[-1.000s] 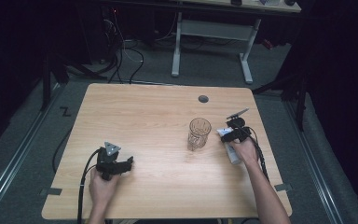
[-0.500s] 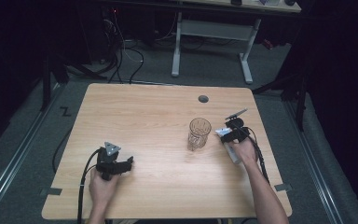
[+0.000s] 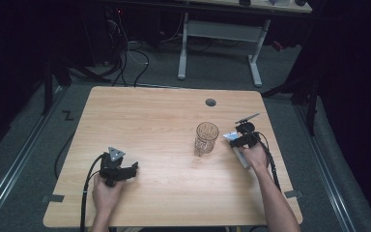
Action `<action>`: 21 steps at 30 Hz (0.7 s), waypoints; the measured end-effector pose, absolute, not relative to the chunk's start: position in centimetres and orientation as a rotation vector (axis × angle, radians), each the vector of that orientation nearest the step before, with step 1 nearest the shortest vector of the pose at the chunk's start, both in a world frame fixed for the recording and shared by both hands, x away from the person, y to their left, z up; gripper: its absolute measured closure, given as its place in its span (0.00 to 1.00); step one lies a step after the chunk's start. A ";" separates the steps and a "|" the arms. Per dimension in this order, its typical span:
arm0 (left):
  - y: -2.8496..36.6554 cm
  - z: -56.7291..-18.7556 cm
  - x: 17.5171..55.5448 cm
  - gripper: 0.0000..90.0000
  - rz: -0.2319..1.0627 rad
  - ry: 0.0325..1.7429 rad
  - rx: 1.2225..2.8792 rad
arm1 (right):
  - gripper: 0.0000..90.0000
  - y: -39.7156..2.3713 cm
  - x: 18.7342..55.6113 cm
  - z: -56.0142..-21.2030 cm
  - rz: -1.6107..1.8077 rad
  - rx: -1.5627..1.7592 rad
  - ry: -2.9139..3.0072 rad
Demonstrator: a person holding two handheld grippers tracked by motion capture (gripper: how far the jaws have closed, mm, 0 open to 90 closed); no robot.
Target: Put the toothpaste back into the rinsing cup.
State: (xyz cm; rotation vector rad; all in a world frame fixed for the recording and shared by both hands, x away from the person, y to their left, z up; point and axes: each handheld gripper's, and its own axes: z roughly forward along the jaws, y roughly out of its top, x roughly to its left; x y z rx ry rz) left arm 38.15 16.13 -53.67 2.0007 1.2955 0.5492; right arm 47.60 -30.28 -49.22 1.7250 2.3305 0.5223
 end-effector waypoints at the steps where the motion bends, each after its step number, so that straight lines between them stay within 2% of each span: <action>1: 16.1 -53.7 38.2 0.23 0.549 1.295 2.001 | 0.74 -30.4 47.5 -49.2 0.544 1.735 2.331; 21: 16.1 -53.7 38.2 0.23 0.550 1.296 1.999 | 0.74 -31.0 44.9 -45.4 0.809 1.576 2.339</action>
